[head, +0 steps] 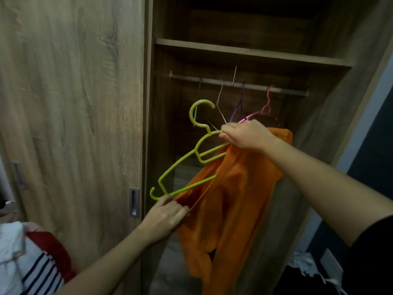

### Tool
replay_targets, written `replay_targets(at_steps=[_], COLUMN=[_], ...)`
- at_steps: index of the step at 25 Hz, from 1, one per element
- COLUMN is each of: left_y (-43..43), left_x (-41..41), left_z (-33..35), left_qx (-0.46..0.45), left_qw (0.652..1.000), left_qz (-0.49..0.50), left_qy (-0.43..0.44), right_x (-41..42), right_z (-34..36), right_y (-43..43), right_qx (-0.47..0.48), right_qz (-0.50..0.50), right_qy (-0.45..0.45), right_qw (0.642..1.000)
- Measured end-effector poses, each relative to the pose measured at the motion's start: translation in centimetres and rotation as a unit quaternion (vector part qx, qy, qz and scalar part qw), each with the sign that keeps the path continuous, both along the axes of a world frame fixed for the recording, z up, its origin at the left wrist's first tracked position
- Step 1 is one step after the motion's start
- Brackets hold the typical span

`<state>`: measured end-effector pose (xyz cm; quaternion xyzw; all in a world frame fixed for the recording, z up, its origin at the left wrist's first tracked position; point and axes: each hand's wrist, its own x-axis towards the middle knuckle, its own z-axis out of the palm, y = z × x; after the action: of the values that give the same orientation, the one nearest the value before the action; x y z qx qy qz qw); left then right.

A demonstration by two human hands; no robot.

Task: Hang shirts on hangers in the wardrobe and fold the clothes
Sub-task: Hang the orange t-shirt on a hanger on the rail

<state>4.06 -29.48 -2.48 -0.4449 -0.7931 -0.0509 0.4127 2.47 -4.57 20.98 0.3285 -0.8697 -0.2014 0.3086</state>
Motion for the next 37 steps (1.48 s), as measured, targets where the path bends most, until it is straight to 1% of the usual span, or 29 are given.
replay_targets(at_steps=[1, 2, 3, 5, 6, 8, 9, 11, 12, 13, 14, 15, 16, 17, 18, 20, 23, 27, 29, 30, 31, 33, 34, 35, 37], left_y=[-1.3, -2.6, -3.6, -5.3, -5.8, -6.1, -5.7, -4.2, -3.3, -2.6, -2.2, -2.2, -2.5, -2.8, -3.0, -2.8, -2.3, -2.3, -2.2, -2.3, -2.5, -3.0, -3.4, -3.8, -4.2], left_x=[-0.4, -0.5, -0.6, -0.3, -0.2, -0.6, -0.7, -1.4, -1.8, -2.2, -2.5, -2.8, -3.3, -3.6, -3.8, -3.9, -4.0, -4.3, -4.1, -3.8, -3.6, -3.4, -3.4, -3.5, -3.6], left_z=[0.2, 0.3, 0.2, 0.4, 0.9, 2.5, 4.1, 7.6, 9.3, 10.6, 11.6, 12.2, 12.7, 13.0, 13.4, 14.4, 15.8, 16.5, 16.8, 17.0, 17.4, 18.3, 18.6, 18.7, 18.4], left_qx=[-0.013, -0.02, -0.003, 0.068, 0.106, 0.161, 0.176, 0.17, 0.174, 0.196, 0.237, 0.27, 0.275, 0.253, 0.223, 0.18, 0.161, 0.133, 0.129, 0.135, 0.145, 0.152, 0.154, 0.16, 0.178], left_qw=[1.0, 0.999, 0.995, 0.977, 0.971, 0.969, 0.97, 0.976, 0.974, 0.967, 0.951, 0.933, 0.921, 0.92, 0.925, 0.935, 0.952, 0.966, 0.964, 0.953, 0.931, 0.869, 0.85, 0.842, 0.848], left_qz=[-0.002, -0.012, -0.03, -0.051, -0.047, -0.033, -0.034, -0.041, -0.042, -0.029, -0.005, 0.038, 0.083, 0.114, 0.118, 0.088, 0.034, 0.015, -0.006, -0.019, -0.035, -0.063, -0.067, -0.065, -0.05], left_qy=[-0.002, -0.04, -0.094, -0.194, -0.211, -0.184, -0.162, -0.133, -0.136, -0.16, -0.199, -0.236, -0.262, -0.278, -0.286, -0.293, -0.258, -0.22, -0.233, -0.27, -0.333, -0.466, -0.499, -0.512, -0.496], right_x=[0.1, 0.1, 0.2, 0.3, 0.3, 0.1, -0.1, -0.1, -0.2, -0.2, -0.1, 0.0, 0.0, 0.1, 0.1, 0.0, -0.3, -0.7, -1.0, -1.2, -1.4, -1.6, -1.6, -1.6, -1.5], right_z=[-0.3, -0.6, -0.8, -1.5, -2.0, -3.0, -3.6, -4.3, -4.7, -4.9, -5.3, -5.5, -5.8, -6.0, -6.2, -6.6, -6.7, -6.3, -6.0, -6.0, -6.0, -6.0, -5.9, -5.7, -5.7], right_y=[0.6, 1.1, 1.6, 2.3, 2.4, 2.0, 1.6, 0.9, 0.9, 0.9, 1.2, 1.5, 1.8, 1.9, 1.9, 1.6, 0.9, 0.5, 0.9, 1.3, 1.7, 2.5, 2.8, 3.0, 3.2], right_qx=[0.006, 0.005, 0.003, -0.005, -0.001, -0.002, -0.016, -0.072, -0.108, -0.148, -0.185, -0.216, -0.243, -0.262, -0.273, -0.285, -0.317, -0.329, -0.322, -0.321, -0.319, -0.321, -0.322, -0.322, -0.321], right_qz=[-0.01, -0.017, -0.022, -0.009, -0.004, -0.005, -0.002, -0.014, -0.027, -0.039, -0.047, -0.052, -0.053, -0.052, -0.049, -0.043, -0.024, -0.011, -0.017, -0.026, -0.034, -0.043, -0.041, -0.036, -0.022], right_qy=[-0.006, -0.01, -0.007, 0.009, 0.011, -0.015, -0.022, -0.03, -0.044, -0.062, -0.079, -0.093, -0.102, -0.108, -0.115, -0.123, -0.132, -0.143, -0.134, -0.127, -0.12, -0.111, -0.107, -0.104, -0.101], right_qw=[1.0, 1.0, 1.0, 1.0, 1.0, 1.0, 1.0, 0.997, 0.993, 0.986, 0.979, 0.971, 0.963, 0.958, 0.954, 0.95, 0.939, 0.934, 0.937, 0.938, 0.939, 0.94, 0.94, 0.94, 0.942])
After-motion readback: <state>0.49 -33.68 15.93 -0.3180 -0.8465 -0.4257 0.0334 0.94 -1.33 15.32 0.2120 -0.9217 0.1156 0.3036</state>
